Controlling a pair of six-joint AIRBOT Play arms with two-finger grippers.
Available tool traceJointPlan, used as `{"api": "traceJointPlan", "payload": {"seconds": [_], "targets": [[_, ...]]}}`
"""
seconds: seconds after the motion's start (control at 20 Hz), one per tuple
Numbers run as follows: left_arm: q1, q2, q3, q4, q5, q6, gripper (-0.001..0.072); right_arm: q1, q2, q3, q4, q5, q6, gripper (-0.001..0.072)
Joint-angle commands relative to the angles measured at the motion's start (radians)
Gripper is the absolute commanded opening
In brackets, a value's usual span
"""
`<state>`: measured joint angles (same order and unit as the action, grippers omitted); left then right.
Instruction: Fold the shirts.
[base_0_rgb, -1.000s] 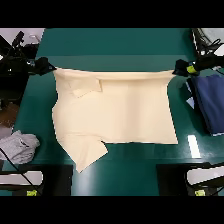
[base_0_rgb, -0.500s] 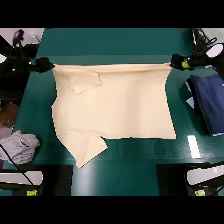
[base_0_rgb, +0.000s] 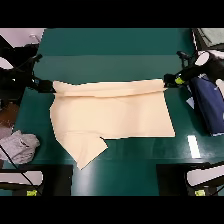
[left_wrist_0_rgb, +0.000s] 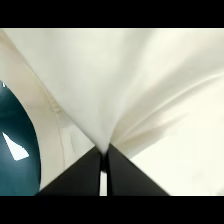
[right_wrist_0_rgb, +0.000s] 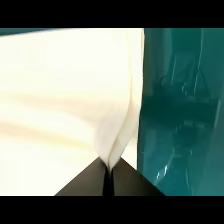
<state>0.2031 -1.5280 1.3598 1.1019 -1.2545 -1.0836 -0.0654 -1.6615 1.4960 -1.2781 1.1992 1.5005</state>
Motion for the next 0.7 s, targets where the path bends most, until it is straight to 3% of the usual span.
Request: {"api": "traceJointPlan", "payload": {"seconds": [0.0,0.05,0.1,0.15,0.2,0.25,0.45,0.65], "targets": [[0.000,-0.001,-0.058,0.050,0.048,-0.021,0.0025,0.025,0.001,-0.054,0.004,-0.008,0.000,0.0014],[0.000,-0.001,-0.070,0.051,0.057,-0.038,0.0026,0.033,0.001,-0.060,0.011,-0.006,0.002,0.0015],[0.000,-0.001,-0.074,0.050,0.047,-0.047,0.0096,0.033,0.001,-0.062,0.024,0.005,0.002,0.0023],[0.000,-0.001,-0.074,0.050,0.026,-0.060,0.0375,0.033,0.001,-0.062,0.039,0.018,0.002,0.0124],[0.001,-0.001,-0.074,0.054,0.000,-0.077,0.0507,0.033,0.002,-0.061,0.058,0.034,0.002,0.0327],[0.005,-0.001,-0.072,0.072,-0.037,-0.097,0.0500,0.030,0.004,-0.061,0.064,0.056,0.002,0.0385],[0.063,0.053,-0.083,0.200,-0.235,-0.194,0.0499,-0.011,0.072,-0.063,0.082,0.204,-0.052,0.0384],[0.104,0.335,-0.388,0.193,-0.166,-0.253,0.0499,-0.066,0.241,-0.155,0.082,0.225,-0.062,0.0383]]}}
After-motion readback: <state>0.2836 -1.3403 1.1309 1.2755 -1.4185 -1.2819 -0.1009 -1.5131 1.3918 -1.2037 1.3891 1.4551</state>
